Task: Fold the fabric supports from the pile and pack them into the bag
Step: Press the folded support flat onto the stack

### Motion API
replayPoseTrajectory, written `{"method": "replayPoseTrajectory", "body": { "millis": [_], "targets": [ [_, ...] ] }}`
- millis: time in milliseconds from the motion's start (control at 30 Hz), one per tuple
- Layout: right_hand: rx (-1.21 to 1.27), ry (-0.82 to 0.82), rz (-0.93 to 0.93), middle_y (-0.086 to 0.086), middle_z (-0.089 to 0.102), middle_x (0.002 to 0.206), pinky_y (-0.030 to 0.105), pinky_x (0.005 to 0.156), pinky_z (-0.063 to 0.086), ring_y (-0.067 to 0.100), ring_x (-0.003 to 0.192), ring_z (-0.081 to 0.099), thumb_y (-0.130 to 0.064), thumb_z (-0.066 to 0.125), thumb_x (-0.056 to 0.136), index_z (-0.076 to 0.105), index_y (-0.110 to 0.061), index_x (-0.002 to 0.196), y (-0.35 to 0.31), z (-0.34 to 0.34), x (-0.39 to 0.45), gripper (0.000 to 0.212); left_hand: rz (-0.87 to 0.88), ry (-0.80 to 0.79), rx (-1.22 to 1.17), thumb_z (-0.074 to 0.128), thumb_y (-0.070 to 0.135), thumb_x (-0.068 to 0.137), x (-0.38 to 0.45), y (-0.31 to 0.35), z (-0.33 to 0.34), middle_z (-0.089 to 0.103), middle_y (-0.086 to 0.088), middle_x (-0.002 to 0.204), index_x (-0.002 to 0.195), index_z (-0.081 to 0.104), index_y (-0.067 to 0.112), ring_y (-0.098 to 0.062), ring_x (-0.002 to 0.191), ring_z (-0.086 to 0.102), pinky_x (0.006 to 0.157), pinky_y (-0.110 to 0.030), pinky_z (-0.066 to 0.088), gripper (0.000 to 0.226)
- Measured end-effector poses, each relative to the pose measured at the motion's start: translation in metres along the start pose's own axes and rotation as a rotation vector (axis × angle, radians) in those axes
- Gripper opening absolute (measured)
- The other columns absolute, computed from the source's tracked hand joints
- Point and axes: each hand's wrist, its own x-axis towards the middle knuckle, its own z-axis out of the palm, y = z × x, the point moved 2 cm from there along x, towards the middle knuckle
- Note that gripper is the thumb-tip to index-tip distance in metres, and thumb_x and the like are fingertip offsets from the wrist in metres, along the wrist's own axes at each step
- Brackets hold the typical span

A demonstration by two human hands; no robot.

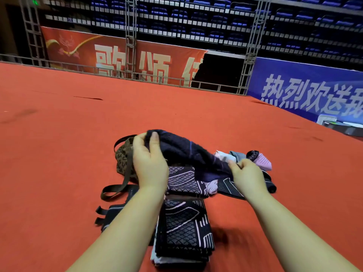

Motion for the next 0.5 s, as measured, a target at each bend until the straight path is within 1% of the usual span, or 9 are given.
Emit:
{"method": "replayPoseTrajectory", "body": {
  "millis": [100, 200, 267, 333, 367, 400, 433, 467, 500],
  "targets": [
    [0.001, 0.011, 0.044, 0.005, 0.038, 0.057, 0.037, 0.058, 0.021, 0.027, 0.066, 0.037, -0.028, 0.053, 0.094, 0.030, -0.013, 0.058, 0.014, -0.004, 0.004, 0.046, -0.019, 0.018, 0.056, 0.046, 0.018, 0.099, 0.011, -0.006, -0.009, 0.051, 0.012, 0.083, 0.094, 0.048, 0.015, 0.005, 0.074, 0.048, 0.065, -0.001, 0.035, 0.005],
    [0.016, -0.019, 0.075, 0.004, 0.038, 0.057, 0.036, 0.054, 0.021, 0.024, 0.060, 0.034, -0.029, 0.053, 0.095, 0.031, -0.013, 0.059, 0.013, -0.007, 0.008, 0.045, -0.060, -0.052, 0.131, 0.046, 0.020, 0.099, 0.012, -0.015, -0.011, 0.052, 0.011, 0.082, 0.096, 0.049, 0.014, 0.002, 0.073, 0.048, 0.061, -0.002, 0.036, 0.008],
    [0.081, -0.047, 0.095, 0.002, 0.037, 0.058, 0.032, 0.052, 0.023, 0.020, 0.058, 0.033, -0.033, 0.051, 0.095, 0.032, -0.014, 0.061, 0.010, -0.008, 0.008, 0.043, -0.118, -0.157, 0.182, 0.045, 0.025, 0.099, 0.013, -0.021, -0.006, 0.057, 0.007, 0.084, 0.100, 0.054, 0.012, -0.007, 0.077, 0.052, 0.062, -0.009, 0.038, 0.016],
    [0.178, -0.083, 0.097, -0.001, 0.040, 0.061, 0.031, 0.054, 0.026, 0.016, 0.058, 0.036, -0.038, 0.047, 0.097, 0.037, -0.017, 0.062, 0.003, -0.007, 0.004, 0.042, -0.209, -0.219, 0.204, 0.045, 0.030, 0.099, 0.015, -0.023, 0.002, 0.061, 0.001, 0.089, 0.104, 0.057, 0.009, -0.015, 0.084, 0.056, 0.067, -0.020, 0.043, 0.025],
    [0.258, -0.120, 0.096, -0.001, 0.048, 0.067, 0.030, 0.060, 0.031, 0.014, 0.063, 0.043, -0.042, 0.045, 0.097, 0.044, -0.019, 0.066, -0.002, -0.005, 0.001, 0.038, -0.266, -0.234, 0.166, 0.045, 0.032, 0.098, 0.016, -0.022, 0.007, 0.063, -0.002, 0.092, 0.104, 0.058, 0.010, -0.019, 0.087, 0.059, 0.073, -0.028, 0.049, 0.026],
    [0.361, -0.168, 0.098, -0.002, 0.057, 0.080, 0.031, 0.070, 0.037, 0.013, 0.074, 0.053, -0.048, 0.044, 0.095, 0.052, -0.020, 0.077, -0.008, -0.002, -0.003, 0.034, -0.333, -0.244, 0.091, 0.045, 0.032, 0.098, 0.016, -0.020, 0.013, 0.064, -0.005, 0.094, 0.101, 0.058, 0.011, -0.023, 0.091, 0.061, 0.080, -0.038, 0.051, 0.025],
    [0.474, -0.220, 0.108, -0.001, 0.061, 0.098, 0.032, 0.081, 0.039, 0.014, 0.089, 0.058, -0.057, 0.044, 0.091, 0.056, -0.020, 0.093, -0.014, 0.001, -0.008, 0.038, -0.405, -0.253, 0.005, 0.045, 0.032, 0.098, 0.016, -0.015, 0.019, 0.064, -0.008, 0.095, 0.097, 0.058, 0.012, -0.026, 0.092, 0.062, 0.084, -0.043, 0.052, 0.023],
    [0.573, -0.272, 0.110, -0.002, 0.059, 0.111, 0.033, 0.089, 0.039, 0.015, 0.102, 0.058, -0.066, 0.046, 0.084, 0.054, -0.021, 0.107, -0.021, 0.004, -0.015, 0.051, -0.472, -0.255, -0.080, 0.045, 0.030, 0.099, 0.016, -0.009, 0.024, 0.063, -0.008, 0.093, 0.094, 0.057, 0.013, -0.025, 0.088, 0.062, 0.081, -0.041, 0.052, 0.021],
    [0.630, -0.307, 0.077, -0.003, 0.056, 0.119, 0.031, 0.094, 0.037, 0.015, 0.110, 0.056, -0.073, 0.050, 0.075, 0.051, -0.023, 0.116, -0.027, 0.007, -0.022, 0.064, -0.531, -0.254, -0.154, 0.045, 0.028, 0.100, 0.016, -0.002, 0.029, 0.061, -0.007, 0.090, 0.091, 0.056, 0.014, -0.022, 0.082, 0.060, 0.075, -0.036, 0.052, 0.020]
  ]
}}
